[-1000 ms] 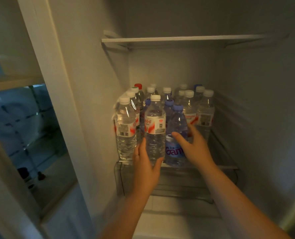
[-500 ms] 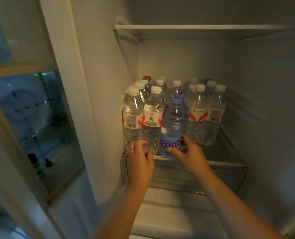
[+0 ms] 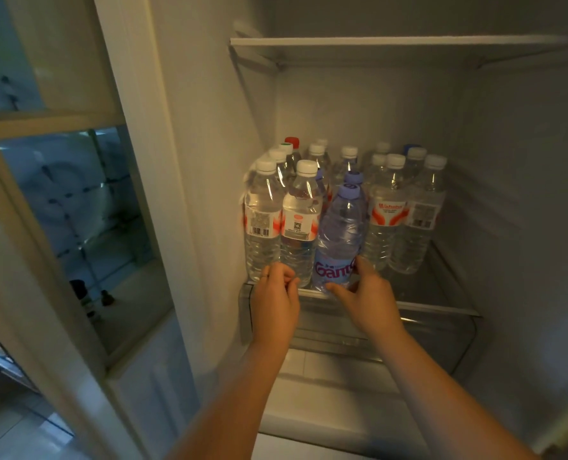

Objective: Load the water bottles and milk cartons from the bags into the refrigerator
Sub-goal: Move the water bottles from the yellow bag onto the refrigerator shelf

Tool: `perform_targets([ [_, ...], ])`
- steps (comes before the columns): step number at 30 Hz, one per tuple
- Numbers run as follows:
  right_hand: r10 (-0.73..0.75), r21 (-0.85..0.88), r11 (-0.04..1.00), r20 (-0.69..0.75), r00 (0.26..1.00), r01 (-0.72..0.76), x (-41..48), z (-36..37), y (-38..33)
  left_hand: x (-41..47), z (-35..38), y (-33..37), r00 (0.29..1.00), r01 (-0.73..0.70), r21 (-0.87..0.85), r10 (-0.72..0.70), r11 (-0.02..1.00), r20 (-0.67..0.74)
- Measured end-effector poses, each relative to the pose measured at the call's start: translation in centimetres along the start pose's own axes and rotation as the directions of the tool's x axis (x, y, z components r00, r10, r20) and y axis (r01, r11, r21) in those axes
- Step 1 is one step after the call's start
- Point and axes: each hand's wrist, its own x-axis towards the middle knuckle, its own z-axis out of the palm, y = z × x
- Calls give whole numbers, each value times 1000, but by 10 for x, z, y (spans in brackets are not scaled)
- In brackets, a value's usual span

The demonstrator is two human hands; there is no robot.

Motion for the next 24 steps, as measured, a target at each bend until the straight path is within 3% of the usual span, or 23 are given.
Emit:
perform_targets([
  [4, -100, -136, 986, -58, 993, 92, -17, 6, 9, -9, 2, -6, 989, -134, 60, 131, 989, 62],
  [8, -125, -306, 948, -89, 988, 93, -47, 13, 14, -28, -4, -13, 964, -236, 109, 219, 966, 153],
  [13, -40, -568, 821, 40, 998, 55, -87, 16, 16, -63, -25, -19, 903, -224, 233, 112, 946, 415],
  [19, 125, -590, 807, 196, 973, 15, -134, 9, 5, -99, -64, -14, 769, -146, 404, -154, 903, 621],
  [24, 96, -514, 856, 243, 965, 45, -201, -2, -2, -158, -110, -15, 759, -132, 404, -170, 905, 629],
])
